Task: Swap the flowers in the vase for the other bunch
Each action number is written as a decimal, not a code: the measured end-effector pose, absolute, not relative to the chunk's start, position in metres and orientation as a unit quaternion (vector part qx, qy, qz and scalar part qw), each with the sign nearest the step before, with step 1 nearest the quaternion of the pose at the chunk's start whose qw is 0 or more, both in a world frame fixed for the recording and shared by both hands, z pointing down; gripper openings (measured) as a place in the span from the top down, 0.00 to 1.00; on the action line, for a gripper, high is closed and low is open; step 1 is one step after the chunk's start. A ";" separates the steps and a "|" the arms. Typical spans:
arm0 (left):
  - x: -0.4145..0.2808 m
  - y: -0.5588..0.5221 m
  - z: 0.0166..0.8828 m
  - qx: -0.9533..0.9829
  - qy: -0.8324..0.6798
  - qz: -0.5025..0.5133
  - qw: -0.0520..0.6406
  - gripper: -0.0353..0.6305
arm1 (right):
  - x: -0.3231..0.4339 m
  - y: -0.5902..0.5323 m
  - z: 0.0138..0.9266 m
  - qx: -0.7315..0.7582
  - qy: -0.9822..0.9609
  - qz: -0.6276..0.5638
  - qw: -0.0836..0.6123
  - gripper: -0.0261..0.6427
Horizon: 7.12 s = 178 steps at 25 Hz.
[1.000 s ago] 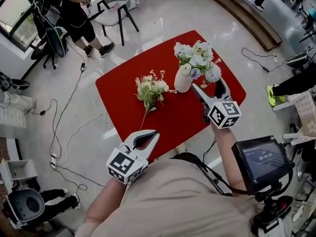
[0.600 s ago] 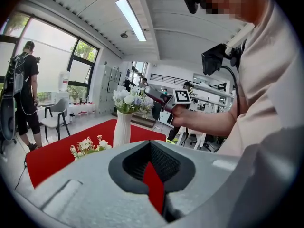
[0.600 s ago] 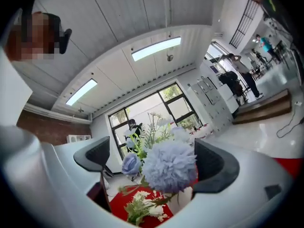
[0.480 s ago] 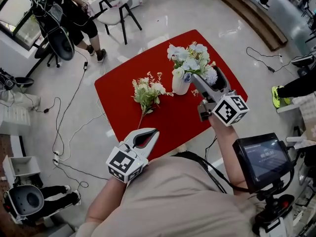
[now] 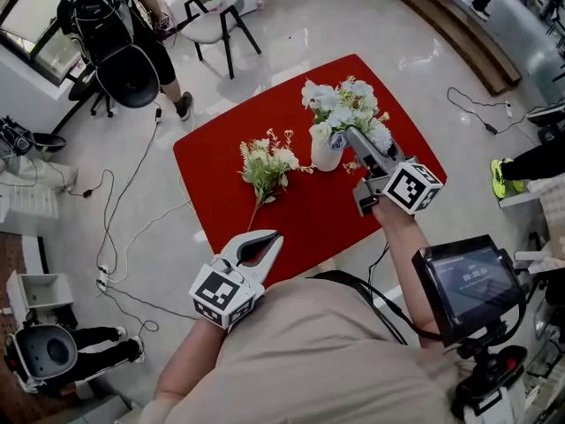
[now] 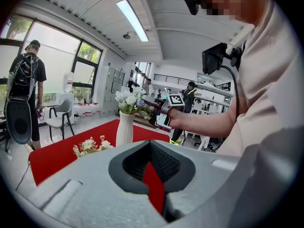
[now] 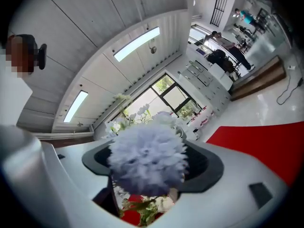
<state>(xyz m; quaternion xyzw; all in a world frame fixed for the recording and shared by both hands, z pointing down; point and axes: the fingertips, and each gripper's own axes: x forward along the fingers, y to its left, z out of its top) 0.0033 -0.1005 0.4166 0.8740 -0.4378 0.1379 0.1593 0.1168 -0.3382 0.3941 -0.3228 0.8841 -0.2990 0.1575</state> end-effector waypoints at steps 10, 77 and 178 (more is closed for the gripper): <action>-0.004 -0.093 0.416 0.866 -0.452 0.142 0.161 0.94 | 0.118 -0.338 0.385 -0.322 0.887 -0.285 0.167 0.63; 0.032 -0.062 0.368 0.942 -0.304 0.101 0.102 0.94 | 0.212 -0.226 0.171 -0.374 0.897 -0.110 0.207 0.84; 0.013 -0.083 0.390 0.912 -0.369 0.101 0.147 0.94 | 0.182 -0.320 0.470 -0.450 0.866 -0.122 -0.182 0.61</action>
